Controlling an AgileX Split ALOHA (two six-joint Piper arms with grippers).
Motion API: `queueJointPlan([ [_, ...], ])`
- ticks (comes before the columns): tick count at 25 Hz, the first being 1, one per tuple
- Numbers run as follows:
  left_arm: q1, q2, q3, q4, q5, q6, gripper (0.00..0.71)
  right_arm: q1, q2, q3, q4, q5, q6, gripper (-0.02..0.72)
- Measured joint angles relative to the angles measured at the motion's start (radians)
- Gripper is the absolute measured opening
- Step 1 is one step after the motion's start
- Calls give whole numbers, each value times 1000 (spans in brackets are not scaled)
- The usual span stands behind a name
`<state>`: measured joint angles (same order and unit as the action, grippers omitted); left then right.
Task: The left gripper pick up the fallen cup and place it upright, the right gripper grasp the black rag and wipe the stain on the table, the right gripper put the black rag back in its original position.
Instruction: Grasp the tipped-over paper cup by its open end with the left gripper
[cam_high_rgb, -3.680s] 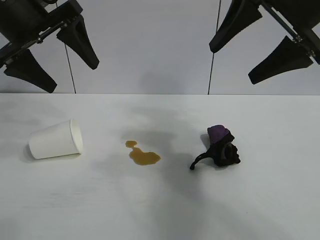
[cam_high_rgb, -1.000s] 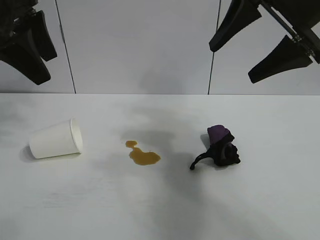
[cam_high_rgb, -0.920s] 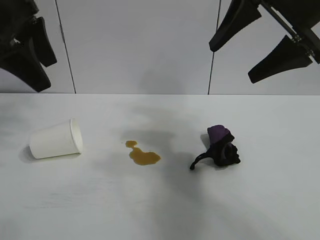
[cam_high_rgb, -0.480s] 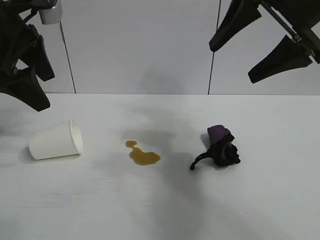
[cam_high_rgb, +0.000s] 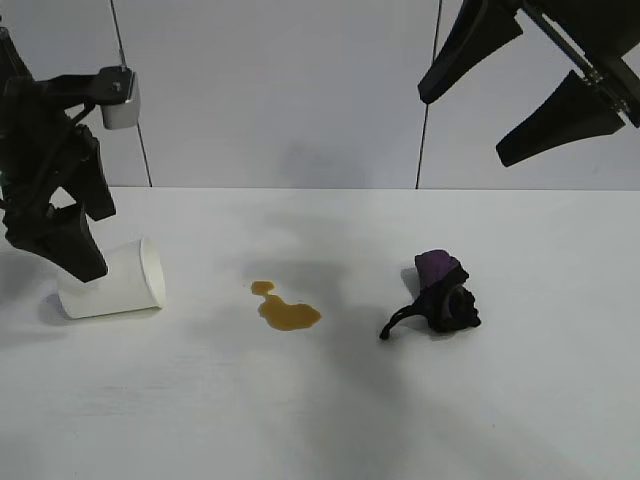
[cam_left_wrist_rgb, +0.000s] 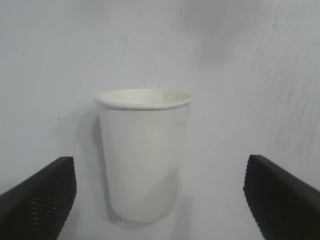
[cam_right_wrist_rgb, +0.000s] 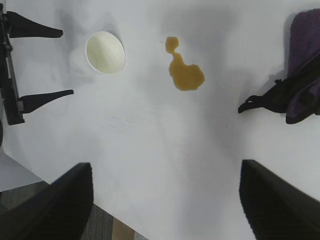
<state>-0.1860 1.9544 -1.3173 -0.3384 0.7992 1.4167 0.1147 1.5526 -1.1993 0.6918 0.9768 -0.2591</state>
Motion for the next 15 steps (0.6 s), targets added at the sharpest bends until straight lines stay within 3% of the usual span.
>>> queueJointPlan([
  [15, 0, 103, 0, 0, -74, 7, 657, 0, 0, 0, 1, 0, 0, 558],
])
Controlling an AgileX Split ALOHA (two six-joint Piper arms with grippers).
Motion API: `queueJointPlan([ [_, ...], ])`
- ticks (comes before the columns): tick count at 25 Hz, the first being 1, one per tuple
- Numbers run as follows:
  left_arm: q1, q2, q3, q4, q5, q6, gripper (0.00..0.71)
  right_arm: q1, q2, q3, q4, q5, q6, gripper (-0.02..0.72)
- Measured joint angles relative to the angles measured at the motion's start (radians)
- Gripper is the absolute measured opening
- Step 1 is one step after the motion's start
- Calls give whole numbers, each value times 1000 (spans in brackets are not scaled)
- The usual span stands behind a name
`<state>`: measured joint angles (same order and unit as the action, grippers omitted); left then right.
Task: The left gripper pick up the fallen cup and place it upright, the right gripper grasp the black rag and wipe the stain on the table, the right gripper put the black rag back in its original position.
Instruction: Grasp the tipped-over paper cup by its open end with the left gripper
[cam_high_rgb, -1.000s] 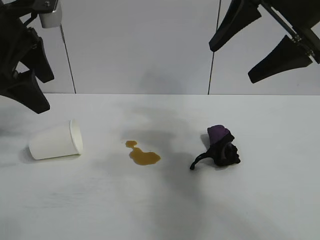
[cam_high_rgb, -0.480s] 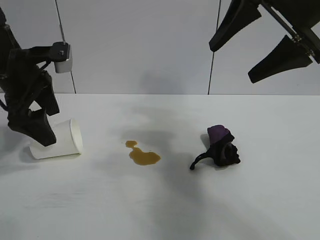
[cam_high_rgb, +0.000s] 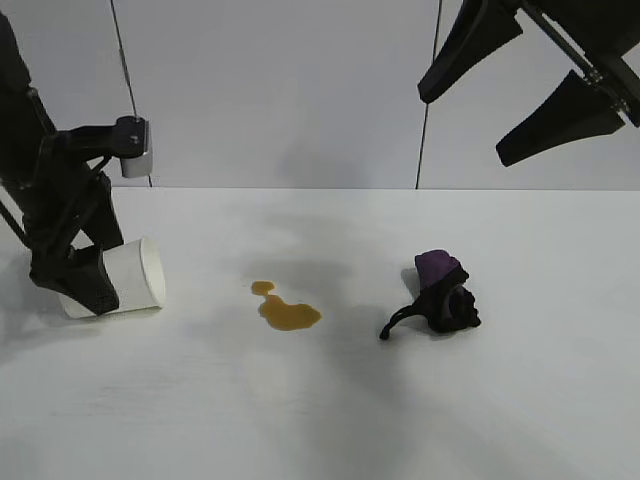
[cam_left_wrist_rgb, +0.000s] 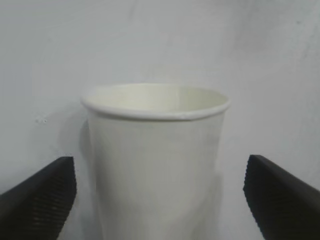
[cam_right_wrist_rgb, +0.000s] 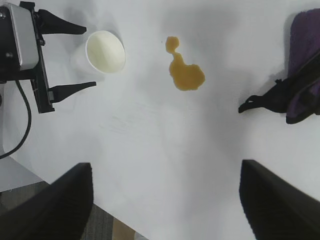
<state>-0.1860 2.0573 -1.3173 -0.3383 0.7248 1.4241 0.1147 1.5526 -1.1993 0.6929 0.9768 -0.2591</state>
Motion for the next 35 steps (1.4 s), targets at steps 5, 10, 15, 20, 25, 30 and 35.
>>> queueJointPlan([
  [5, 0, 6, 0, -1, -8, 0, 657, 0, 0, 0, 0, 0, 0, 558],
  [10, 0, 6, 0, -1, -15, -1, 644, 0, 0, 0, 0, 0, 0, 558],
  [15, 0, 6, 0, -1, -15, -2, 593, 0, 0, 0, 0, 0, 0, 558],
  [20, 0, 6, 0, -1, -15, -5, 585, 0, 0, 0, 0, 0, 0, 558],
  [25, 0, 6, 0, -1, -15, -9, 561, 0, 0, 0, 0, 0, 0, 558],
  [30, 0, 6, 0, -1, -15, -12, 515, 0, 0, 0, -1, 0, 0, 558],
  [35, 0, 6, 0, -1, -15, -18, 510, 0, 0, 0, -1, 0, 0, 558],
])
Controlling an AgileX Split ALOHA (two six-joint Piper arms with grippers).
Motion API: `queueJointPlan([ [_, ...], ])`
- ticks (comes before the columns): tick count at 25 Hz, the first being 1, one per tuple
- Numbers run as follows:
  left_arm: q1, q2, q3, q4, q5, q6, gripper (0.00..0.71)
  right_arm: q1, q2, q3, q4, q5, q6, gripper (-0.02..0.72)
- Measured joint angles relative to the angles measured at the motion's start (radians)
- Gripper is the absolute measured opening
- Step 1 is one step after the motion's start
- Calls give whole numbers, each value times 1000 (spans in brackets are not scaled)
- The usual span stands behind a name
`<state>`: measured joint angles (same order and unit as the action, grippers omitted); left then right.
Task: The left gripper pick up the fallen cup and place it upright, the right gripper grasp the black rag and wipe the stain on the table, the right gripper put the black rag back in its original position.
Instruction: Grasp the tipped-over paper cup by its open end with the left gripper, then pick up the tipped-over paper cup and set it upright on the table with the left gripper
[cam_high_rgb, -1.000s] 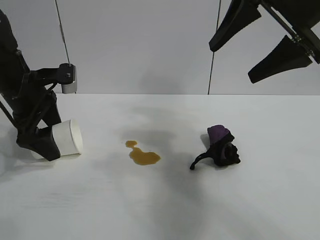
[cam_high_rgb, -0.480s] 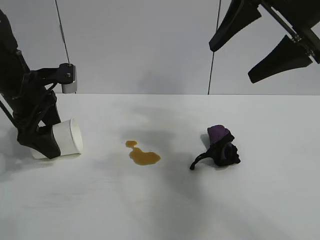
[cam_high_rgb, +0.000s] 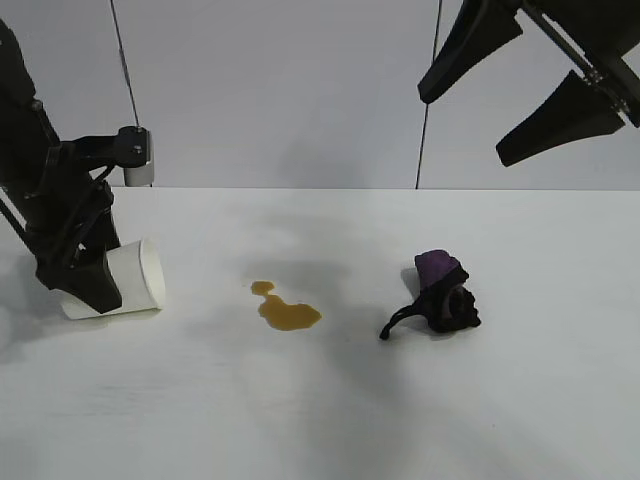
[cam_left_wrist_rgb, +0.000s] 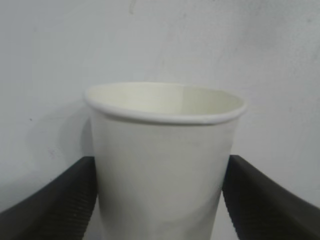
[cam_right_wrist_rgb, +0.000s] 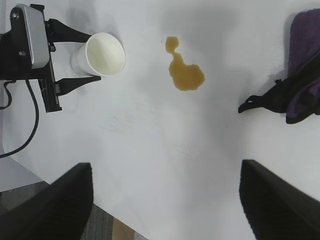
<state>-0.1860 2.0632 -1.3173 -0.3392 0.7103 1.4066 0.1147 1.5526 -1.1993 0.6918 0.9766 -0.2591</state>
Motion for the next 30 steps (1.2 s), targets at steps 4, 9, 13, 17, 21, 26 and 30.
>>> queueJointPlan([
  [4, 0, 0, 0, 0, 0, -2, 481, 0, 0, 0, 0, 0, 0, 558],
  [9, 0, 0, 0, -1, 0, -2, 459, 0, 0, 0, 0, 0, 0, 558],
  [13, 0, 0, 0, -3, 0, -4, 457, 0, 0, 0, 0, 0, 0, 558],
  [17, 0, 0, 0, -70, -2, -7, 456, 0, 0, 0, 0, 0, 0, 558],
  [21, 0, 0, -26, -202, -3, 6, 456, 0, 0, 0, 0, 0, 0, 558],
  [26, 2, 0, -86, -342, 23, 9, 456, 0, 0, 0, 1, 0, 0, 558],
  [30, 11, 0, -108, -536, 29, 60, 456, 0, 0, 0, 1, 0, 0, 558],
])
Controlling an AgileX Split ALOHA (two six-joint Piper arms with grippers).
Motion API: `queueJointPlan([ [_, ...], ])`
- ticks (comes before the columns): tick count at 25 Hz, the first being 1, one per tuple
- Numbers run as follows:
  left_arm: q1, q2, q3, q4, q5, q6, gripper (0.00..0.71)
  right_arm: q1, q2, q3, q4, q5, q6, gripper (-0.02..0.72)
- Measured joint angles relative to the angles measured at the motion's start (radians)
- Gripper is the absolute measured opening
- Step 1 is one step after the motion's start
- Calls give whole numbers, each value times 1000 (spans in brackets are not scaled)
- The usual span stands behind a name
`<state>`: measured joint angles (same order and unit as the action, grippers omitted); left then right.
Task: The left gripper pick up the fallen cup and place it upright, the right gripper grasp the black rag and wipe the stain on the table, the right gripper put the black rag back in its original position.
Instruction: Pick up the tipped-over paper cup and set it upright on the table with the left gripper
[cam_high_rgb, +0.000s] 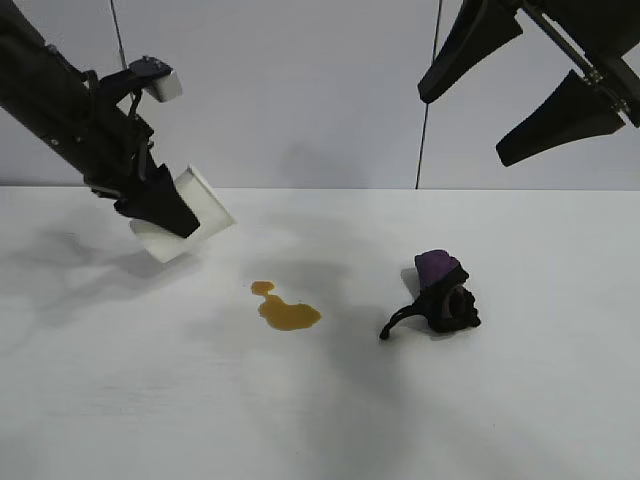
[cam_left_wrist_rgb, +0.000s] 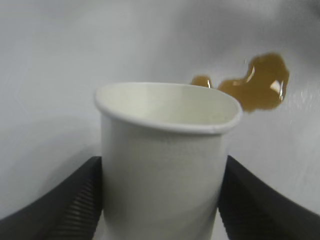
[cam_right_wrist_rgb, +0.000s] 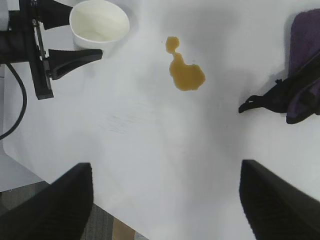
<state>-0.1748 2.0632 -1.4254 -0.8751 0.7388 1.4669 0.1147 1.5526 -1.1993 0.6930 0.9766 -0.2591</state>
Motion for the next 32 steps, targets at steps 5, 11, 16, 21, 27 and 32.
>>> queueJointPlan([
  [5, 42, 5, -1, -318, 72, 182, 456, 0, 0, 0, 0, 0, 0, 558],
  [11, 92, 6, 12, -504, 187, 362, 456, 0, 0, 0, 0, 0, 0, 558],
  [16, 143, 6, 120, -631, 209, 557, 456, 0, 0, 0, 0, 0, 0, 558],
  [21, 162, 6, 281, -778, 198, 849, 456, 0, 0, 0, 0, 0, 0, 558],
  [27, 162, 43, 396, -813, 185, 1057, 456, 0, 0, 0, 0, 0, 0, 558],
  [32, 162, 76, 402, -822, 196, 1094, 456, 0, 0, 0, 0, 0, 0, 558],
])
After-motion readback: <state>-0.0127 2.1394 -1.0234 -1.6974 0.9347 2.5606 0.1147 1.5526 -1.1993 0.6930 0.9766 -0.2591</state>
